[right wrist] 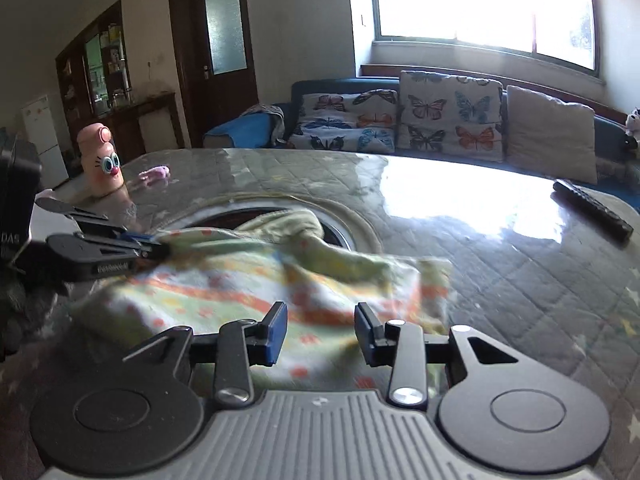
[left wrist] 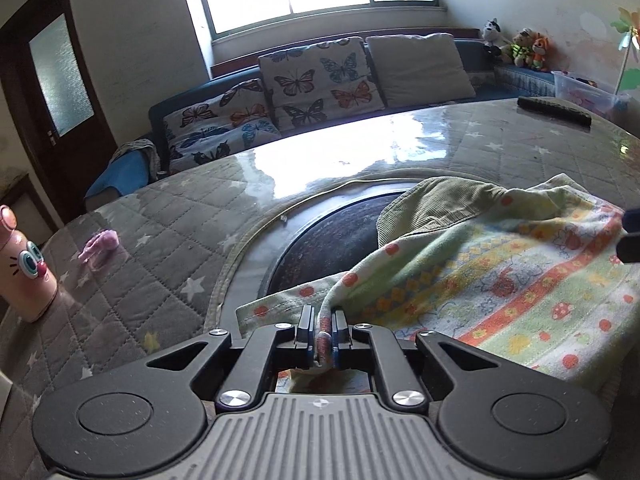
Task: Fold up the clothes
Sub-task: 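Open both grippers and release the folded shirt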
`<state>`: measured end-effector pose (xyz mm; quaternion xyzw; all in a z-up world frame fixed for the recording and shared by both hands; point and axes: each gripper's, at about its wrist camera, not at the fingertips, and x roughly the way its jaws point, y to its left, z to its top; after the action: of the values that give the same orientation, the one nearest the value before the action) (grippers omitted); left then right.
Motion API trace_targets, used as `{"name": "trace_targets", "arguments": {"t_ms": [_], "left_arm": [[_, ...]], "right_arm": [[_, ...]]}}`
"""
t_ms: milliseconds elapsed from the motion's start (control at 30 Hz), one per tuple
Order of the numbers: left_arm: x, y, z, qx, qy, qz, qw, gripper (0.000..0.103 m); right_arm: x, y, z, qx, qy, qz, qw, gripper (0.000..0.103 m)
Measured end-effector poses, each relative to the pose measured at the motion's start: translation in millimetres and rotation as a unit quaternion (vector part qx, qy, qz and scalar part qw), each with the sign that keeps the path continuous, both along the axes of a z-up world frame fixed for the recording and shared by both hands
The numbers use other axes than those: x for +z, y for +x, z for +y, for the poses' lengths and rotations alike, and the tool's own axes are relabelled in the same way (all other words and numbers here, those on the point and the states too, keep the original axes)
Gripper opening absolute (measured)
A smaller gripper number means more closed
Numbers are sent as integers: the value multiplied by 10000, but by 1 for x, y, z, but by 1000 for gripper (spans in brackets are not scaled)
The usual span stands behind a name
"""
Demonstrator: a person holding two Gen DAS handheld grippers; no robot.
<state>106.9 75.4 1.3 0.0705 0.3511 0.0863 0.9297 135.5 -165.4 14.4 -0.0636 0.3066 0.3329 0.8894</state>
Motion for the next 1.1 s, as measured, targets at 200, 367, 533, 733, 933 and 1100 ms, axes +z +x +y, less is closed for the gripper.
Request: {"name": "trace_targets", "arguments": {"t_ms": [200, 367, 533, 733, 933, 1100], "left_arm": [[-2, 0, 1, 138, 8, 70, 9999, 13], [9, -7, 8, 167, 92, -21, 9998, 26], [29, -29, 8, 40, -19, -269, 9996, 27], [30, -57, -30, -745, -275, -329, 9963, 26], [18, -57, -51, -1115, -385, -288, 9926, 27], [5, -51, -51, -1072, -226, -200, 9938, 28]], "right_arm": [[-24, 11, -12, -331, -84, 172, 9993, 36], [-13, 6, -18, -332, 81, 110, 9994, 36], [7, -18, -13, 7, 181, -151, 9997, 36], [6, -41, 9, 561, 208, -66, 9982, 29], [-7, -50, 33, 794, 1, 18, 9968, 25], [-24, -40, 42, 725, 19, 210, 9971, 25]]}}
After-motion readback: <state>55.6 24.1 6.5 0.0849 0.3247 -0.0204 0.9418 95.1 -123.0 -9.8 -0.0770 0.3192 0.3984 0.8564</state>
